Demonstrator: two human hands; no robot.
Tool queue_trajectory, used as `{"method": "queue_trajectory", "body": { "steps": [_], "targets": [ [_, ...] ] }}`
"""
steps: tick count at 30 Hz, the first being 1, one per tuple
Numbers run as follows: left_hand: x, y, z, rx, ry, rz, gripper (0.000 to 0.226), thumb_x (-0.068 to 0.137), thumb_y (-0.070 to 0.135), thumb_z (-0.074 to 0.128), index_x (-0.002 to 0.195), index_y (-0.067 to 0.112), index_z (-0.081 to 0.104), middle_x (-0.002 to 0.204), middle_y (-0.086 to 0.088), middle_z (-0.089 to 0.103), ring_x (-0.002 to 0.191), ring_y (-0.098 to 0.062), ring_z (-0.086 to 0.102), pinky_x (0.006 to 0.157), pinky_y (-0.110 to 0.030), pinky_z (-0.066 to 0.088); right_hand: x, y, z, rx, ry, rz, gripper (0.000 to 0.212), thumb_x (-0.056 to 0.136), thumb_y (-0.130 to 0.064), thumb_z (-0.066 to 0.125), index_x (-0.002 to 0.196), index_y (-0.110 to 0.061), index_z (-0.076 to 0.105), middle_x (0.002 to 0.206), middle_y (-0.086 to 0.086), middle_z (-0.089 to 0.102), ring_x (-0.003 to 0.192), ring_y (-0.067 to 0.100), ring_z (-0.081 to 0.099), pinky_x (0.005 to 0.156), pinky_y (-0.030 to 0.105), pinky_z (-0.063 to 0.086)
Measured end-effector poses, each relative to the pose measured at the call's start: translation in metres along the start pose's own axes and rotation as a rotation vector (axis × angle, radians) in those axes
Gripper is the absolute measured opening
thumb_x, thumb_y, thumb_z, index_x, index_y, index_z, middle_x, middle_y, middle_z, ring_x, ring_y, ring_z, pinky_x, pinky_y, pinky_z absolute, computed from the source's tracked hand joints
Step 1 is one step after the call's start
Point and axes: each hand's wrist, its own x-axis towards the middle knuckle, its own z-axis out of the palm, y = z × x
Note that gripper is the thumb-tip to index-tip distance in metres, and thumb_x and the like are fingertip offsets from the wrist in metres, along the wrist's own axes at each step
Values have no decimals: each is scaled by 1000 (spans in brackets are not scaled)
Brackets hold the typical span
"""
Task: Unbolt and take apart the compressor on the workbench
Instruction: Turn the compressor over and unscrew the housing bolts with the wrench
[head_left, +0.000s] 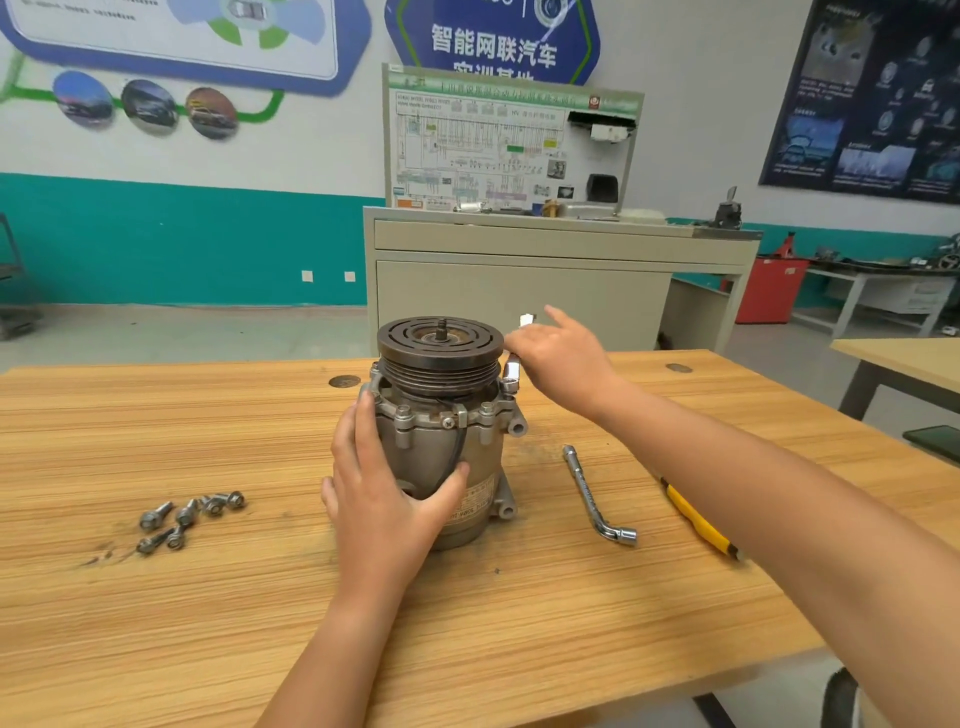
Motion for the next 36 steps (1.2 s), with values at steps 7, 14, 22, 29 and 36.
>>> {"method": "queue_trajectory", "body": {
  "steps": [7, 14, 22, 29, 36],
  "targets": [
    [0, -2, 1, -3, -3, 8, 107, 65, 44, 77, 149, 20, 16, 150, -5, 26, 135, -23, 32, 105, -56, 27, -53, -5, -51, 544, 220, 450, 23, 99, -19, 38, 112, -9, 53, 59, -6, 48, 52, 15, 47, 49, 31, 32],
    [0, -2, 1, -6, 4, 3, 107, 65, 43, 77, 150, 22, 15, 150, -5, 25, 136, -20, 28, 107, -58, 26, -75, -32, -80, 3, -287, 358, 24, 93, -7, 37, 115, -15, 43, 60, -4, 37, 51, 13, 33, 42, 27, 19],
    [0, -4, 3, 4, 20, 9, 107, 65, 44, 77, 149, 21, 16, 150, -5, 26, 135, -19, 28, 104, -54, 26, -59, -41, -84, -249, -470, 217, 35, 87, 7, 42, 121, -2, 40, 62, -1, 37, 50, 16, 33, 39, 26, 22],
    [0, -4, 3, 10, 14, 6, 107, 65, 46, 76, 150, 21, 15, 150, -4, 25, 136, -21, 28, 104, -54, 26, -44, -37, -100, -450, -548, -20, 11, 93, -3, 40, 100, -9, 45, 60, -1, 30, 45, 14, 29, 37, 25, 25],
    [0, -3, 2, 4, 4, -3, 106, 64, 50, 72, 149, 22, 15, 150, -3, 24, 136, -21, 29, 106, -55, 24, -25, 2, -81, -514, -550, -185, 13, 94, -7, 39, 105, -8, 45, 56, -3, 37, 45, 11, 35, 41, 23, 25]
  ]
}}
